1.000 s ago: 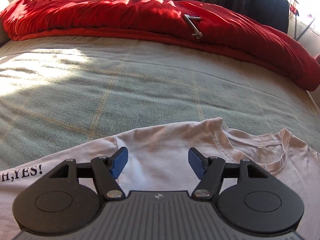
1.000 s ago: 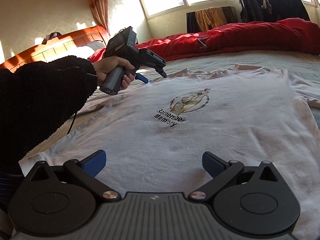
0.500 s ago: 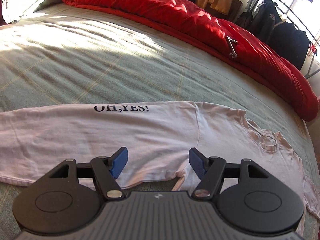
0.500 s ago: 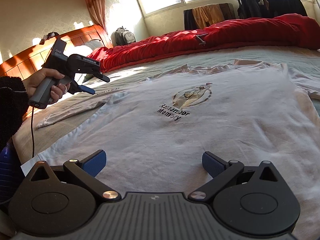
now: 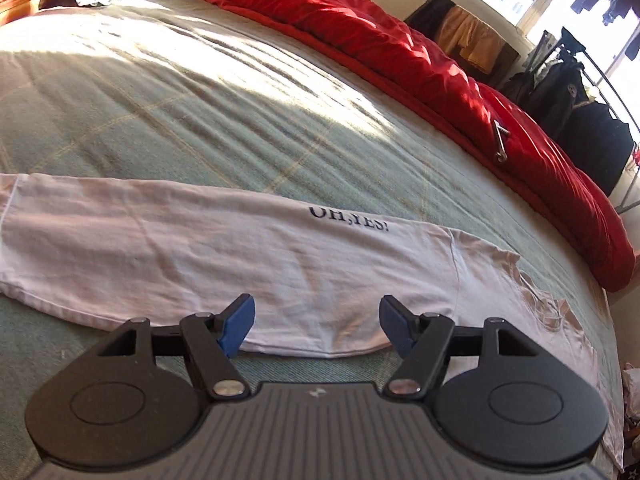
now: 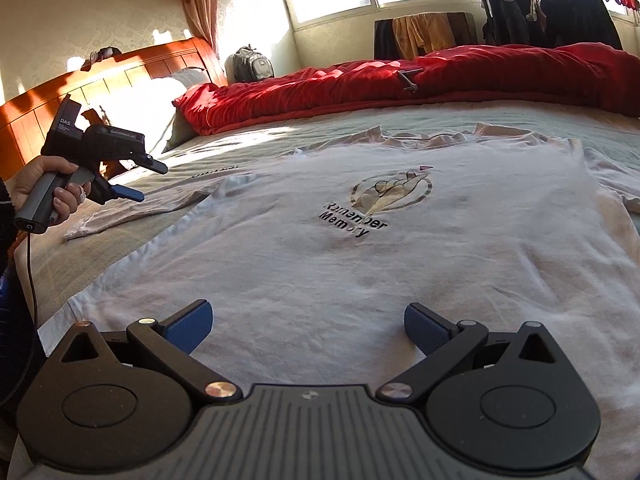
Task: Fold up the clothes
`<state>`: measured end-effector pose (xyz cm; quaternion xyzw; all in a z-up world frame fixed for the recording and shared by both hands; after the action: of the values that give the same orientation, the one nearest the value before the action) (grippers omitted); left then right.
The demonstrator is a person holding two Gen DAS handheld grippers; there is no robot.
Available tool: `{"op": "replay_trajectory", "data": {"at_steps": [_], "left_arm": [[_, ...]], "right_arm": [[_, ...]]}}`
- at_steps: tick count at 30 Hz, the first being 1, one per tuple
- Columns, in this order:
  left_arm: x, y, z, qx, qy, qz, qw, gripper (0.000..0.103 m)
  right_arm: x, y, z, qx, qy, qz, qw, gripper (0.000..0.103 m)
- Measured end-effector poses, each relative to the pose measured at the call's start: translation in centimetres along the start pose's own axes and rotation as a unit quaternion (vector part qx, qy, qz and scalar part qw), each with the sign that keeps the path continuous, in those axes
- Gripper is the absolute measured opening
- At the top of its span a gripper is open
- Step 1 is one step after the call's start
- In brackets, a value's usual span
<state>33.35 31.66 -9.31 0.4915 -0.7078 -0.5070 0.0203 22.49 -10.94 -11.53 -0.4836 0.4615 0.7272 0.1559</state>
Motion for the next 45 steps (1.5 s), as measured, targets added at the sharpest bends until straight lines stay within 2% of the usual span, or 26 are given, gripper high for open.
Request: {"op": "replay_trajectory", "data": {"at_steps": [2, 3, 6, 8, 11, 15, 18, 20, 22, 24, 27, 29, 31, 32, 34, 36, 39, 42, 45], "left_arm": [[-1.8, 1.1, 3.1, -0.028, 0.034, -0.033, 0.9985, 0.069], [-2.8, 1.9, 4.8, -0.048, 0.047, -0.063, 0.9958, 0.068], [-5.0, 4.2, 9.1, -0.099, 0.069, -0.136, 0.9834, 0.067], [-6.1, 5.3, 12.2, -0.126, 0.086, -0.160, 0.9753, 0.067], [-6.7, 5.4, 15.9, -0.143, 0.121, -0.152, 0.9706, 0.065], [-6.2, 5.0, 17.8, -0.128, 0.129, -0.146, 0.9725, 0.064], [-6.3, 4.1, 18.0, -0.142, 0.099, -0.141, 0.9748, 0.064], [-6.5, 3.4, 17.8, -0.170, 0.066, -0.138, 0.9735, 0.064], [-6.9, 2.7, 17.6, -0.212, 0.019, -0.138, 0.9673, 0.064], [-7.3, 2.0, 17.7, -0.250, -0.025, -0.139, 0.9579, 0.069], [-8.4, 1.9, 17.6, -0.265, -0.018, -0.148, 0.9527, 0.068], [-9.0, 2.4, 16.9, -0.261, -0.012, -0.154, 0.9528, 0.063], [-8.8, 3.1, 15.2, -0.224, -0.006, -0.161, 0.9612, 0.063], [-8.3, 3.3, 14.1, -0.192, -0.008, -0.153, 0.9693, 0.063], [-6.6, 2.6, 11.8, -0.128, -0.002, -0.111, 0.9856, 0.065], [-4.8, 1.4, 9.8, -0.086, 0.001, -0.068, 0.9939, 0.066], [-3.5, -1.1, 8.8, -0.117, -0.028, -0.051, 0.9914, 0.066], [-3.8, -2.5, 8.7, -0.155, -0.071, -0.078, 0.9822, 0.073], [-5.4, -3.3, 9.1, -0.170, -0.063, -0.094, 0.9790, 0.077]], "right_arm": [[0.0, 0.0, -0.1, -0.002, -0.004, 0.000, 1.000, 0.103], [-0.1, 0.0, -0.1, -0.003, -0.006, -0.001, 1.000, 0.103], [0.0, 0.0, -0.1, -0.002, -0.004, -0.001, 1.000, 0.103], [0.0, -0.1, -0.1, 0.000, 0.000, -0.001, 1.000, 0.103], [0.0, -0.3, 0.1, 0.004, 0.006, 0.000, 1.000, 0.103], [-0.1, -0.5, 0.1, 0.007, 0.008, -0.002, 1.000, 0.103], [-0.1, -0.7, 0.2, 0.011, 0.014, 0.000, 1.000, 0.103], [-0.1, -0.9, 0.3, 0.014, 0.019, 0.001, 1.000, 0.103], [0.0, -1.1, 0.4, 0.017, 0.027, 0.002, 1.000, 0.103], [0.0, -1.3, 0.5, 0.020, 0.033, 0.004, 0.999, 0.103], [0.1, -1.6, 0.7, 0.024, 0.042, 0.007, 0.999, 0.103], [0.1, -1.7, 0.8, 0.027, 0.048, 0.008, 0.998, 0.103], [0.1, -1.8, 0.9, 0.028, 0.050, 0.009, 0.998, 0.103], [0.1, -1.8, 0.9, 0.027, 0.050, 0.009, 0.998, 0.103], [0.1, -1.8, 0.8, 0.027, 0.050, 0.010, 0.998, 0.103], [0.1, -1.8, 0.8, 0.028, 0.051, 0.010, 0.998, 0.103], [0.1, -1.8, 0.9, 0.028, 0.053, 0.010, 0.998, 0.103], [0.1, -1.8, 0.9, 0.028, 0.053, 0.010, 0.998, 0.103], [0.2, -1.9, 0.9, 0.027, 0.055, 0.011, 0.998, 0.103]]}}
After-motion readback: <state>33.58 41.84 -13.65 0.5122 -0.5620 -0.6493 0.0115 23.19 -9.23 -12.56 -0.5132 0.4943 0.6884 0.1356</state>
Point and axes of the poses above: each gripper's, at about its wrist camera, not at the fingertips, and y roughly against the way its jaws point, z to its left, x to its underside, the point moved 9 cm from there along -y, roughly the way its jaws point, and after that the axes turned 11 degrees about y, right-handed, at the moved point
